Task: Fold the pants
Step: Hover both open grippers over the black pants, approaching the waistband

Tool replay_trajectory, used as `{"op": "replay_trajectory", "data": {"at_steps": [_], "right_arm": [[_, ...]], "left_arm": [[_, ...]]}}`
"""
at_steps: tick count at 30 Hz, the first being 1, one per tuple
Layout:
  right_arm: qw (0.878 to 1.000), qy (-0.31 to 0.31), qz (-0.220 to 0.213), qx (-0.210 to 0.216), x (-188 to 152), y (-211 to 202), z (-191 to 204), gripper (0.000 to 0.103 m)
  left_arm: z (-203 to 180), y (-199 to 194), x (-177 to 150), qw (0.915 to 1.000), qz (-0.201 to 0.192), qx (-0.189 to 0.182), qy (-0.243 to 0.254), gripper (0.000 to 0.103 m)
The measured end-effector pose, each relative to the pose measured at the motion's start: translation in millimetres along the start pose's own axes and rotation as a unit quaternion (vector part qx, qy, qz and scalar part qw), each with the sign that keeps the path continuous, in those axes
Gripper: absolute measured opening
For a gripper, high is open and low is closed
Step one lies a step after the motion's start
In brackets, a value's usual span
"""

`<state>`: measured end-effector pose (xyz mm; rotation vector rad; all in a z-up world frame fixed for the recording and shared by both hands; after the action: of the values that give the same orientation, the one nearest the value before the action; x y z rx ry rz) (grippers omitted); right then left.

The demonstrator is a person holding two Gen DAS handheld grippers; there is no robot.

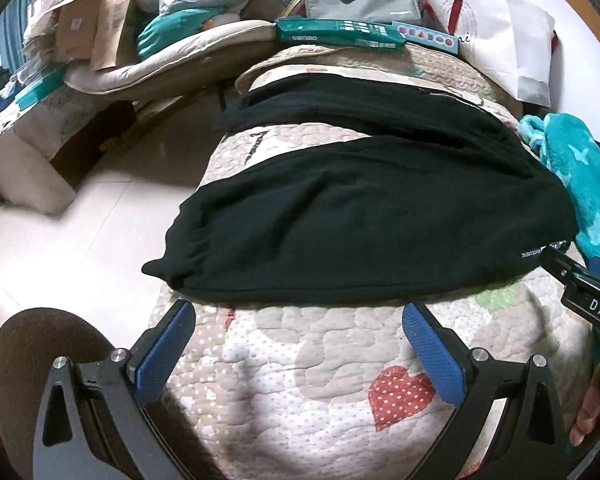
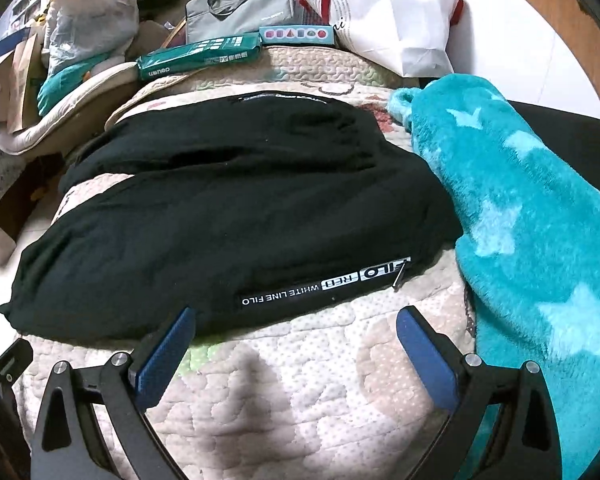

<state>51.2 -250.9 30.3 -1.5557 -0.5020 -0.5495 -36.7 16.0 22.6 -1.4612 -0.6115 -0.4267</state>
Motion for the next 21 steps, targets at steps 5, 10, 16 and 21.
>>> {"op": "replay_trajectory", "data": {"at_steps": [5, 10, 16, 21], "right_arm": [[1.0, -0.001, 0.009, -0.002, -0.8, 2.5, 0.4, 0.102], [1.0, -0.01, 0.01, 0.002, -0.9, 3.2, -0.2, 0.102], [1.0, -0.027, 0.0, 0.0, -0.3, -0.2, 7.1, 0.102], [0.999, -0.038, -0.007, -0.001, 0.2, -2.9, 12.4, 0.102]], "left_arm": [[-2.1, 1.9, -0.4, 0.9999, 0.004, 0.004, 0.009, 0.103], [-4.8, 2.0, -1.9, 0.9999, 0.003, 0.008, 0.013, 0.103], [-2.4, 4.5, -1.8, 0.9999, 0.008, 0.009, 0.003, 0.103], [-3.0, 4.7, -1.6, 0.9999, 0.008, 0.008, 0.004, 0.103]]}}
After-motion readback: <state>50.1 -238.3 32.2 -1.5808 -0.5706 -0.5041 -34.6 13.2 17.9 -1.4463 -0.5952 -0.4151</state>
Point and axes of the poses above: each gripper's, at about its wrist camera, not at the fingertips, and y roughly the way its jaws point, z to its left, x to its top, the point moved 3 cm from there along y, roughly the way its jaws point, and after that the axes turned 4 degrees about x, right-handed, at the moved point
